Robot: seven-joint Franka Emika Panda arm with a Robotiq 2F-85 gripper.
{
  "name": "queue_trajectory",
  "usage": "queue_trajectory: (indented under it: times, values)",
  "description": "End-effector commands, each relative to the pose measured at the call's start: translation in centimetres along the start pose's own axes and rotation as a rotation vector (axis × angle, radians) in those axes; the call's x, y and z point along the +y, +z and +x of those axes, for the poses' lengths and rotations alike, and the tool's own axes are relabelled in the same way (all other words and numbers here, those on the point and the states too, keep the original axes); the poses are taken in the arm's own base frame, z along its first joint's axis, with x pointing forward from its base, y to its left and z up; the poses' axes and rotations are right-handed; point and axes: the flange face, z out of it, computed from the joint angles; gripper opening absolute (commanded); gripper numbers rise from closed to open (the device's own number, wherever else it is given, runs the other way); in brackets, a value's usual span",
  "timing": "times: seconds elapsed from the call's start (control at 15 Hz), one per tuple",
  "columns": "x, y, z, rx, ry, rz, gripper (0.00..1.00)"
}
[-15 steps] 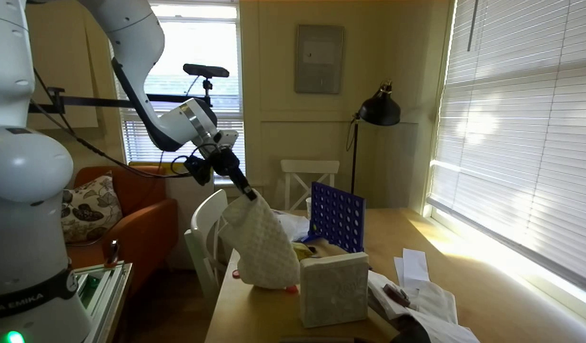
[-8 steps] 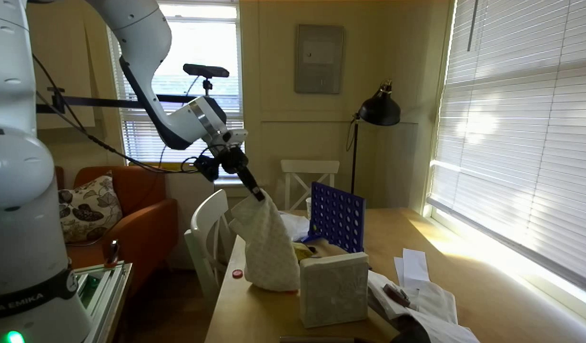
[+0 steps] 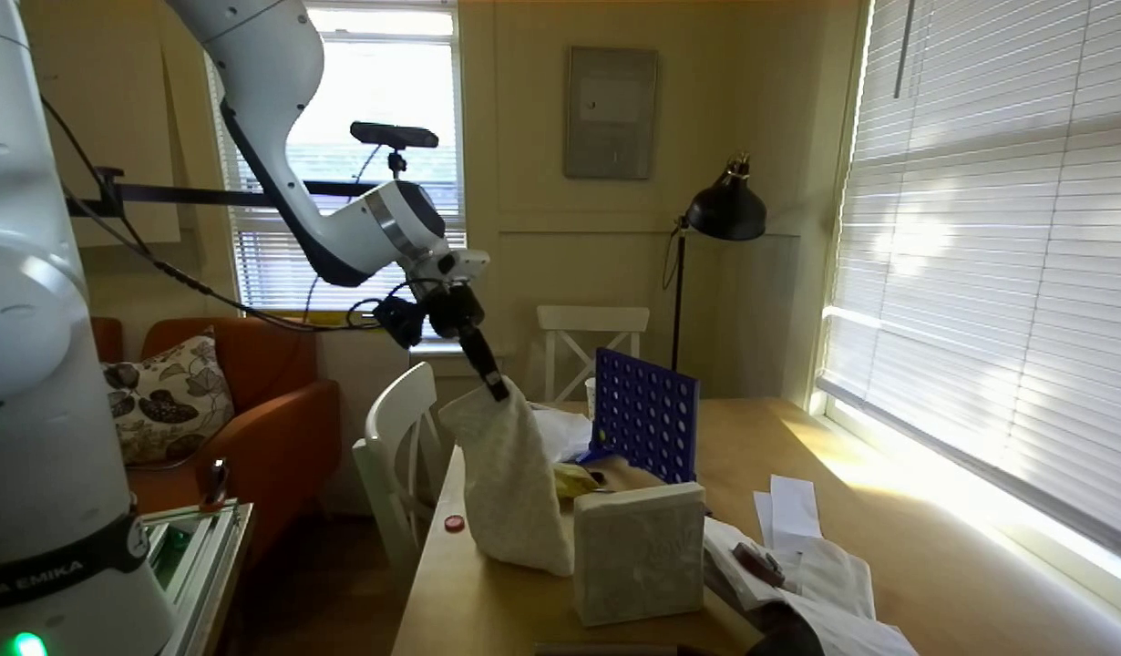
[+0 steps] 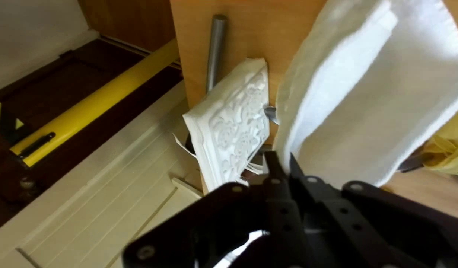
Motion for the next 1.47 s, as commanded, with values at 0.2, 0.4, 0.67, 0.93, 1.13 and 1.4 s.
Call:
queue_trajectory:
  times: [0.2,0.4,0.67,0.93,1.13,1.4]
  values:
    - [3.0,0.8,-2.3,-0.112,-0.034,-0.126,0.01]
    - [4.0,0.9,-2.6,-0.21,0.051,-0.198,0.31]
    - [4.9,-0.9,-2.7,-0.26,0.247,-0.323,0.58]
    - [2.2,-2.7,-2.2,-0.243,0.267,-0.424,0.85]
    - [-0.2,-1.8,-1.3,-0.226,0.265,-0.493,1.0]
    - [-2.5,2.5,0.1,-0.314,0.214,-0.448,1.0]
